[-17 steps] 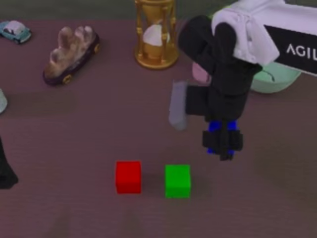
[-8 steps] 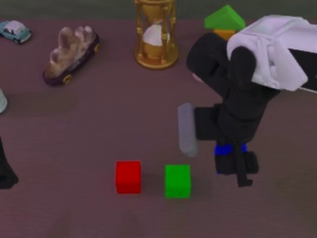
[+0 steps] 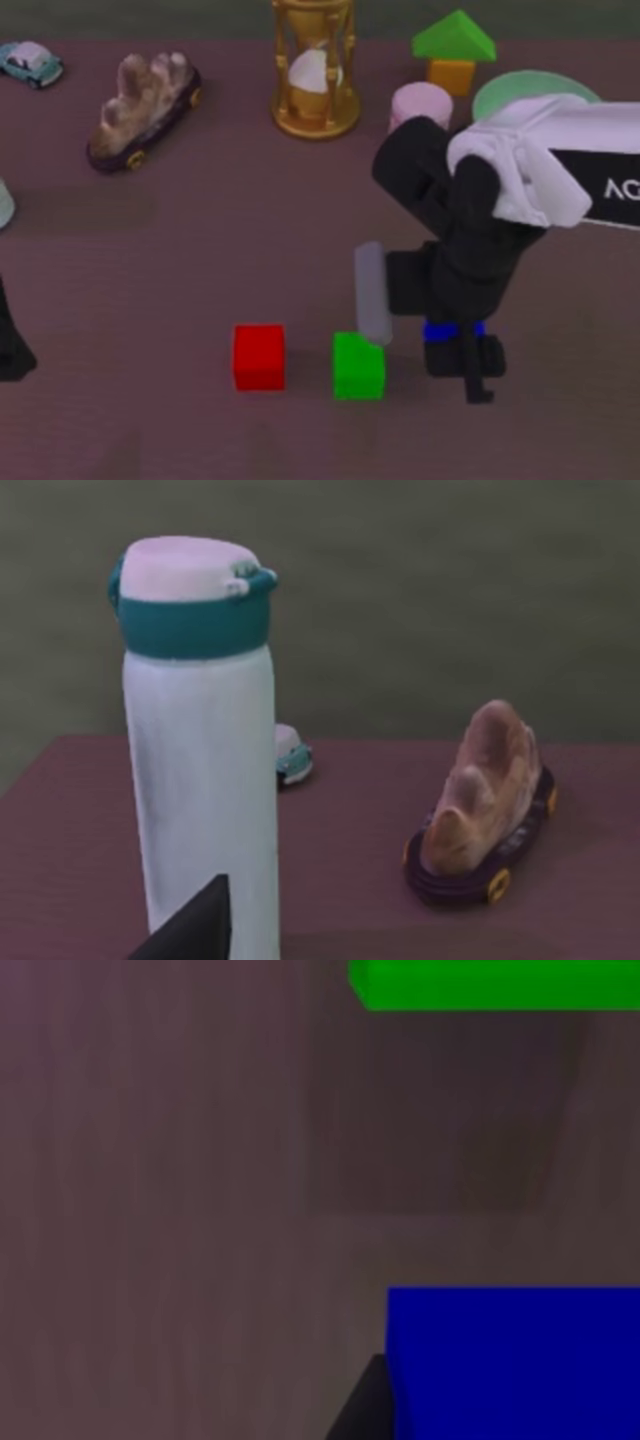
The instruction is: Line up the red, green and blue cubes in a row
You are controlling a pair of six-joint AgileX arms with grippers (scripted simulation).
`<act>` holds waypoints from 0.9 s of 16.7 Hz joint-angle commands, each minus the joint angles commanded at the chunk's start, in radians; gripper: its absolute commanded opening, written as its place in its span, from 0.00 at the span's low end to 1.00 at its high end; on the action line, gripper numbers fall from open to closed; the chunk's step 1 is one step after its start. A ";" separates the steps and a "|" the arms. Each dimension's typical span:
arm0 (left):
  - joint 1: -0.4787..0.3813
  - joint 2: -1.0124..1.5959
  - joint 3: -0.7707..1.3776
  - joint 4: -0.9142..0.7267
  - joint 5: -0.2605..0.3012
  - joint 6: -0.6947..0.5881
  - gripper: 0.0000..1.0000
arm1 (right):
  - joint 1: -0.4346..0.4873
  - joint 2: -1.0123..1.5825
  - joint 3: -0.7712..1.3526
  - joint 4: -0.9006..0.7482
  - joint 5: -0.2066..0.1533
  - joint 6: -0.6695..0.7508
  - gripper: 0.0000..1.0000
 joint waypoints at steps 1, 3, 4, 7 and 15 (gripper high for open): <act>0.000 0.000 0.000 0.000 0.000 0.000 1.00 | 0.000 0.011 -0.023 0.034 0.000 0.000 0.00; 0.000 0.000 0.000 0.000 0.000 0.000 1.00 | 0.001 0.024 -0.051 0.070 0.001 -0.001 0.00; 0.000 0.000 0.000 0.000 0.000 0.000 1.00 | 0.001 0.026 -0.053 0.072 0.001 -0.001 0.00; 0.000 0.000 0.000 0.000 0.000 0.000 1.00 | 0.001 0.026 -0.053 0.072 0.001 -0.001 0.00; 0.000 0.000 0.000 0.000 0.000 0.000 1.00 | 0.001 0.026 -0.053 0.072 0.001 -0.001 0.60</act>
